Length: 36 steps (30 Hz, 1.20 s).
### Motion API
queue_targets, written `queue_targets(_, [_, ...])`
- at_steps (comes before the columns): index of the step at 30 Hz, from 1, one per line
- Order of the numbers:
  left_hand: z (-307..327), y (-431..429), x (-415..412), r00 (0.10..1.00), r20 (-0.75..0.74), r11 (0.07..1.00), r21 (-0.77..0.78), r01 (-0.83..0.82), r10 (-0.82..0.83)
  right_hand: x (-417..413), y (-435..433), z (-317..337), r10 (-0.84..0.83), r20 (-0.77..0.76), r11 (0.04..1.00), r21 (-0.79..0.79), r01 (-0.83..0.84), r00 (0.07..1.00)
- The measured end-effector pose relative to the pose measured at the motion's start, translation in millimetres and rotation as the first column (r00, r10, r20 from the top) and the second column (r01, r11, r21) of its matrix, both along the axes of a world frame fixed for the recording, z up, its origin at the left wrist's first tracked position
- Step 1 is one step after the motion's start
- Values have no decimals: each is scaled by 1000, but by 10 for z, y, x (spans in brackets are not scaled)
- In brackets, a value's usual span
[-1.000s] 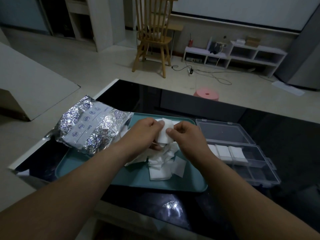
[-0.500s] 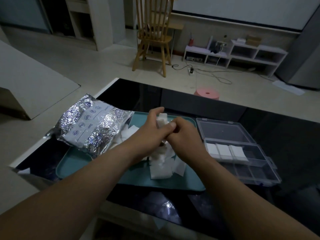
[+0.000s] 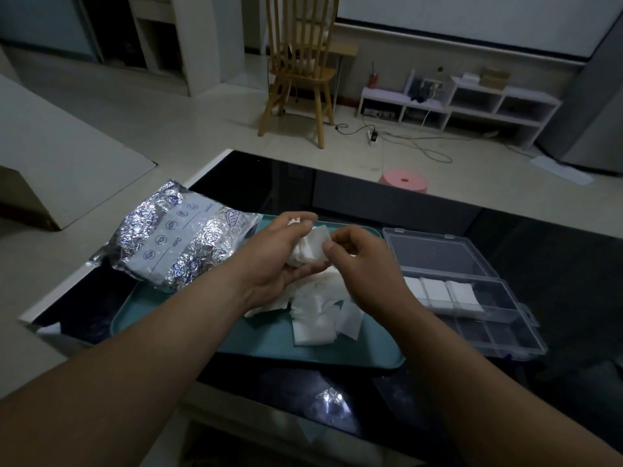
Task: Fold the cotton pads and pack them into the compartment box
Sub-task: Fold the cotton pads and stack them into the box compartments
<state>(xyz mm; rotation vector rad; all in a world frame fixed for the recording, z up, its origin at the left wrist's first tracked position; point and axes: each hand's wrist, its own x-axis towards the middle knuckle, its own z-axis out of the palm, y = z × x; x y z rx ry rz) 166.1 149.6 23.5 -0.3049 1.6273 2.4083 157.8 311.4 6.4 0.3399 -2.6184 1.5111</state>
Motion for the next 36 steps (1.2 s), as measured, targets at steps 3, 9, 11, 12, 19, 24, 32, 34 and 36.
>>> queue_targets(3, [4,1,2,1000,19,1000,10,6,-6,-35,10,-6,-88,-23,996,-1,88,996])
queue_targets(9, [14,39,41,998,37,998,45,52,-53,-9,-12,-1,-188,-174,969,128,211,967])
queue_targets(11, [1,54,46,997,25,995,71,72,-74,44,-48,7,-146,-227,962,195,192,963])
queue_targets(12, [-6,57,48,996,22,993,85,83,-85,67,-67,12,-120,-237,961,217,173,964])
queue_targets(19, [-4,14,53,997,-5,992,100,75,-75,133,-67,16,102,-161,975,211,-67,982])
queue_targets(24, [-7,37,47,992,-69,994,10,104,-104,137,-52,20,93,-155,981,182,-64,984])
queue_targets(32, [-42,59,31,997,-50,998,31,62,-60,85,-15,43,-67,-110,981,176,85,992])
queue_targets(34, [-65,69,20,997,-65,999,-29,39,-41,81,-6,37,-113,-115,976,176,132,987])
queue_targets(36, [-80,95,20,996,-89,992,-126,10,-21,91,-10,31,-133,-136,968,195,158,982])
